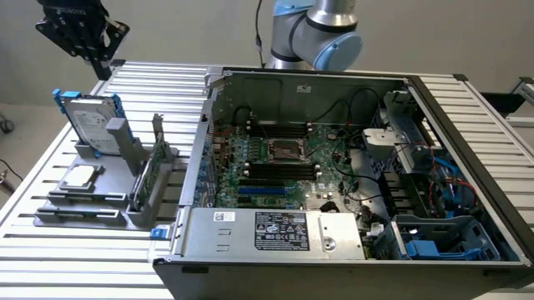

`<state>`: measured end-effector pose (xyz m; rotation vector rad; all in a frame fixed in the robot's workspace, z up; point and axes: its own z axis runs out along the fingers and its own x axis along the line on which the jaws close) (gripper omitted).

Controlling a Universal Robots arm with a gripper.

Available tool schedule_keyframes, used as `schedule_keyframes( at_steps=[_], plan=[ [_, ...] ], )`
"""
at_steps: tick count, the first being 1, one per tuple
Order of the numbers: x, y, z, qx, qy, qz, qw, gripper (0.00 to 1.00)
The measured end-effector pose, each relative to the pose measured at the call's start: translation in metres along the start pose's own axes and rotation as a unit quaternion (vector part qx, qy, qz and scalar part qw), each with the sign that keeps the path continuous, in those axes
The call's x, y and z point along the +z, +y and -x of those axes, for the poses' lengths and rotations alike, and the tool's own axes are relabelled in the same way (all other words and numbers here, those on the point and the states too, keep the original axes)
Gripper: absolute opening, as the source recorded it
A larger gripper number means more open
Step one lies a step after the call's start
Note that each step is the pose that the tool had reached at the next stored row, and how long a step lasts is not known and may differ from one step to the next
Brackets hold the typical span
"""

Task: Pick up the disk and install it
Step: 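Reach for the disk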

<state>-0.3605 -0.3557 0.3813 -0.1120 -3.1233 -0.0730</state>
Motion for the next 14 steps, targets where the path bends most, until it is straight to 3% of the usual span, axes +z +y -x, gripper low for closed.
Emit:
schedule_keyframes(
  at_steps=[10,14],
  plan=[
    [0.0077,0.003,-0.046,0.0,0.0,0.0005,1.0,0.11],
    [0.0097,0.0048,-0.056,-0.001,0.0001,0.0009,1.0,0.11]
  ],
)
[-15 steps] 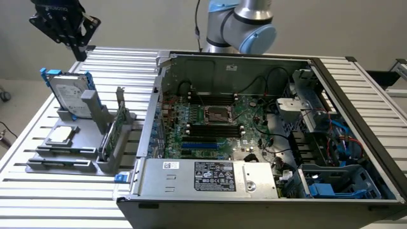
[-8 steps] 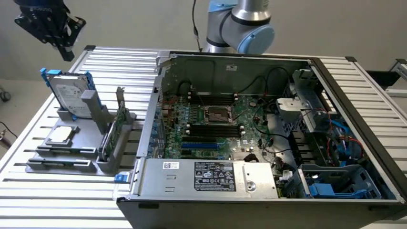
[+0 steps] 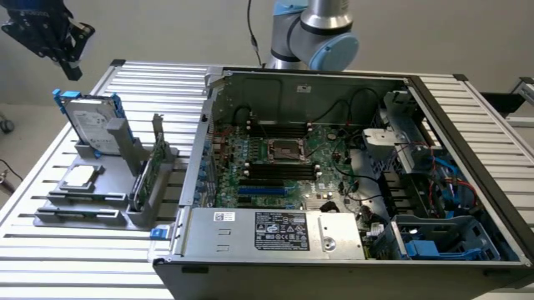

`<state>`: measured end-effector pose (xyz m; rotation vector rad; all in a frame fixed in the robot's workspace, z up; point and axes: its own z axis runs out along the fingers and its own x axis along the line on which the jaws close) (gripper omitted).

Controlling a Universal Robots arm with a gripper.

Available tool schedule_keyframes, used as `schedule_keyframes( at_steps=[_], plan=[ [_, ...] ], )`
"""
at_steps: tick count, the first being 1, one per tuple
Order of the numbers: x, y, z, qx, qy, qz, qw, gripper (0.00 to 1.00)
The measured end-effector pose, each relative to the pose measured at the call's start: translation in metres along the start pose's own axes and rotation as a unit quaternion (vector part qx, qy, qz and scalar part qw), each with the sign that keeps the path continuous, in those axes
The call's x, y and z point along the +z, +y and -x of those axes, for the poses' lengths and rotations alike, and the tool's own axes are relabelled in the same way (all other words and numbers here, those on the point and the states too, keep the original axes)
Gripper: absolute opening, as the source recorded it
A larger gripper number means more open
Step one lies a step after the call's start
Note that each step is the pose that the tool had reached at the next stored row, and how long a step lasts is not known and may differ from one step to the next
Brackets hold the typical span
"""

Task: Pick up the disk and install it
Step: 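Reach for the disk, then pick up the disk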

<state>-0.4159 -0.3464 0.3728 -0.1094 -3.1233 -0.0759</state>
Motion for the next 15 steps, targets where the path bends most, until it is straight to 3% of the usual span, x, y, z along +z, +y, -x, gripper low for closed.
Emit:
schedule_keyframes(
  at_steps=[8,15],
  plan=[
    [0.0037,0.0036,-0.012,-0.008,0.0004,0.0001,1.0,0.11],
    [0.0037,0.0039,-0.013,-0.015,0.0008,0.0,0.9999,0.11]
  ],
)
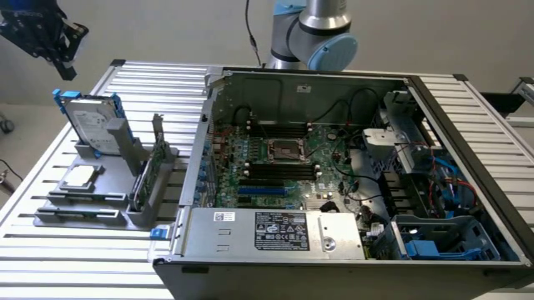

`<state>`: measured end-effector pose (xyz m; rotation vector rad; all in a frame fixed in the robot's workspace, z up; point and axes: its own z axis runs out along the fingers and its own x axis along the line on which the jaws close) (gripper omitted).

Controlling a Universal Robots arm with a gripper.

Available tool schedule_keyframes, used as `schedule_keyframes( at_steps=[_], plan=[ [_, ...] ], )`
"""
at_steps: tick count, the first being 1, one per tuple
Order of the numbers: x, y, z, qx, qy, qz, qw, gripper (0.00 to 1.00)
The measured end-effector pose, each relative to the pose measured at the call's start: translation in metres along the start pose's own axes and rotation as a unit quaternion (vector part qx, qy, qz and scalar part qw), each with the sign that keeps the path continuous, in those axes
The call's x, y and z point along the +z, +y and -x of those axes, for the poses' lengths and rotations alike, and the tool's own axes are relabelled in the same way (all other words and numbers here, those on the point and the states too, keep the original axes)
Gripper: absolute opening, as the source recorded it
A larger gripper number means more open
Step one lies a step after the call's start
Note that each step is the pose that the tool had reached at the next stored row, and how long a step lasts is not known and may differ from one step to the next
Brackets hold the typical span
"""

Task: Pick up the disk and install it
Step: 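Pick up the disk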

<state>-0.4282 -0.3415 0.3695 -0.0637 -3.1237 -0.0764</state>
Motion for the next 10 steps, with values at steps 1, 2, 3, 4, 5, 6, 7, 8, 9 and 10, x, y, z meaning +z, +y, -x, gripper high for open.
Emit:
schedule_keyframes(
  at_steps=[1,2,3,4,5,6,7,8,9,10],
  plan=[
    [0.0,0.0,0.0,0.0,0.0,0.0,1.0,0.11],
    [0.0,0.0,0.0,-0.001,0.0,0.0,1.0,0.11],
    [0.0,0.0,0.0,-0.001,0.0,0.0,1.0,0.11],
    [0.0001,0.0,0.0,-0.001,0.0,0.0,1.0,0.11],
    [0.0001,0.0,0.0,-0.001,0.0,0.0,1.0,0.11],
    [0.0,0.0,0.0,-0.001,0.0,0.0,1.0,0.11],
    [0.0,0.0,0.0,-0.002,0.0001,0.0,1.0,0.11],
    [0.0,0.0,0.0,-0.002,0.0001,0.0,1.0,0.11],
    [0.0,0.0,0.0,-0.002,0.0001,0.0,1.0,0.11],
    [0.0001,0.0,0.0,-0.002,0.0001,0.0,1.0,0.11]
  ],
)
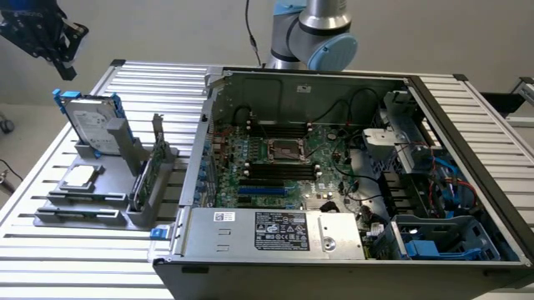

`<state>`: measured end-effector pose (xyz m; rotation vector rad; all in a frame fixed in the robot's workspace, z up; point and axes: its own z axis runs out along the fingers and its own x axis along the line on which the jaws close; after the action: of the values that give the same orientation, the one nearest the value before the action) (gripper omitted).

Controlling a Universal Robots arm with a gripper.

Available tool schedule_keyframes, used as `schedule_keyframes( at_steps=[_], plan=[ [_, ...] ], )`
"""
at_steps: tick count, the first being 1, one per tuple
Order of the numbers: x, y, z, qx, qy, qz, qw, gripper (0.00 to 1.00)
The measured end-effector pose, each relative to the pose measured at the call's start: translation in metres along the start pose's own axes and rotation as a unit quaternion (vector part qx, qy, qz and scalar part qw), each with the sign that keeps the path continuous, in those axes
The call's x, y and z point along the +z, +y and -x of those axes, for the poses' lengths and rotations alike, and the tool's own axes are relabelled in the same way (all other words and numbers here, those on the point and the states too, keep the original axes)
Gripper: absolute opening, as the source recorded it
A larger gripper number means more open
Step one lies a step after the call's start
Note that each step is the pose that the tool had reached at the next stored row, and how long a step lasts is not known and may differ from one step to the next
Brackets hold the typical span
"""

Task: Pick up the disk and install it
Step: 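Pick up the disk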

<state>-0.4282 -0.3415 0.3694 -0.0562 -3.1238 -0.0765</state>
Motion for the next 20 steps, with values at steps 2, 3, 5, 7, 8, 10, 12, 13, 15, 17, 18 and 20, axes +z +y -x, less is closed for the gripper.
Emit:
schedule_keyframes(
  at_steps=[2,3,5,7,8,10,12,13,15,17,18,20],
  plan=[
    [0.0001,0.0,-0.0003,0.0,0.0,0.0,1.0,0.11],
    [0.0001,0.0001,-0.0009,-0.001,0.0001,0.0,1.0,0.11],
    [0.0007,0.0,-0.0018,-0.009,0.0007,0.0035,1.0,0.11],
    [0.0014,0.0,-0.002,-0.022,0.0014,0.0092,0.9997,0.11],
    [0.0015,0.0,-0.0019,-0.031,0.002,0.0103,0.9995,0.11],
    [0.0017,0.0,-0.0019,-0.049,0.0031,0.0116,0.9987,0.11],
    [0.002,-0.0001,-0.002,-0.067,0.0041,0.0117,0.9977,0.11],
    [0.0021,-0.0001,-0.002,-0.076,0.0046,0.0116,0.997,0.11],
    [0.0022,-0.0001,-0.002,-0.094,0.0057,0.0113,0.9955,0.11],
    [0.0021,-0.0001,-0.0019,-0.112,0.0069,0.0109,0.9936,0.11],
    [0.0021,-0.0001,-0.0019,-0.122,0.0075,0.0107,0.9925,0.11],
    [0.0021,-0.0001,-0.002,-0.139,0.0086,0.0104,0.9901,0.11]
  ],
)
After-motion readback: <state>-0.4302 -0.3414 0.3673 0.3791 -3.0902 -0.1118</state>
